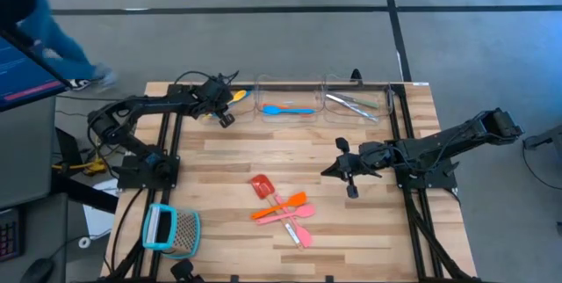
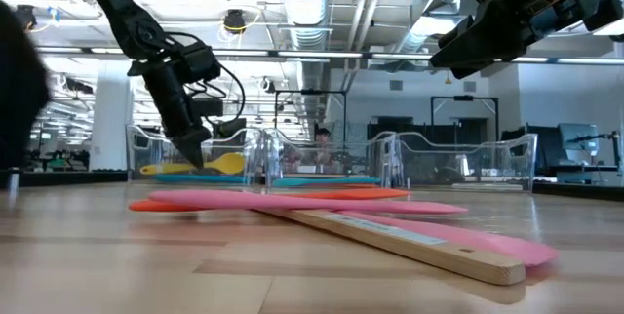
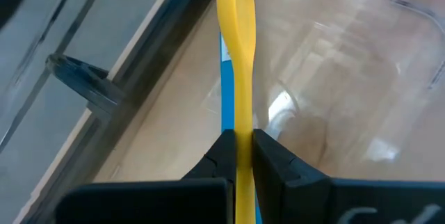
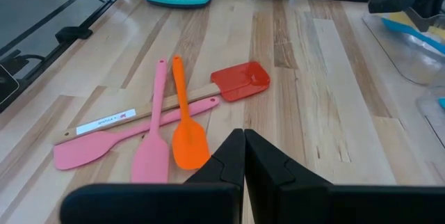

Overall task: Pick & Place Kitchen Items
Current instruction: Put the yellow serving spoon into the left transparent bin, then put the orange spatula into the middle transparent bin

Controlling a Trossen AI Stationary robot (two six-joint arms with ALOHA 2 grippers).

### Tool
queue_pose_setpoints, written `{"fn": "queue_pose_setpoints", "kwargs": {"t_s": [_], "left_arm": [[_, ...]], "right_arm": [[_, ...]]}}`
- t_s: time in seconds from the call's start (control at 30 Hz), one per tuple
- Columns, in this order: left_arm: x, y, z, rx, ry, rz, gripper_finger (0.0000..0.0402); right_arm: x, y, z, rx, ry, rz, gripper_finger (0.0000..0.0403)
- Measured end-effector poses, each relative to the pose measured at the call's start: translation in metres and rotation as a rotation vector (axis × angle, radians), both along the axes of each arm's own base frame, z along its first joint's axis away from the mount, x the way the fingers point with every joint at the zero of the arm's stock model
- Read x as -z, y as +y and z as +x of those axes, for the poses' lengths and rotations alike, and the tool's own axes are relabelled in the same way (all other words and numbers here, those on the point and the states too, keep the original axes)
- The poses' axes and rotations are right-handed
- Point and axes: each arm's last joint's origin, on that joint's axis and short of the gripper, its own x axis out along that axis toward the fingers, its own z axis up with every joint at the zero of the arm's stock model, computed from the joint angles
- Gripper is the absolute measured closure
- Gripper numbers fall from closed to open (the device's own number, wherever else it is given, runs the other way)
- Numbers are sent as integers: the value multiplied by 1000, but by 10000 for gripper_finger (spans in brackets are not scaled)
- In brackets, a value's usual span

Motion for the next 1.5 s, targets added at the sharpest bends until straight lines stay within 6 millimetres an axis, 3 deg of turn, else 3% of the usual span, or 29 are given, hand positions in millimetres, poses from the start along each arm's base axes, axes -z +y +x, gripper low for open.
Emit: {"fn": "queue_pose_setpoints", "kwargs": {"t_s": [0.17, 0.47, 0.67, 0.93, 1.2, 1.5], "left_arm": [[0, 1, 0, -1, -5, 8, 391], [-1, 1, 1, -5, -16, 19, 318], [-3, 1, 2, -18, -36, 31, 303], [-34, -7, 0, 0, -126, 120, 307], [-78, -37, 2, 48, -321, 215, 308], [-115, -96, 13, 135, -629, 154, 308]], "right_arm": [[0, 0, 0, -1, 0, -2, 401], [1, 0, 0, -1, 7, -3, 401], [1, 0, 0, -3, 7, -7, 401], [0, 0, 0, -19, -3, -40, 401], [-1, 0, 0, -19, -16, -38, 401], [-6, 0, 3, -18, -71, -28, 401]]}}
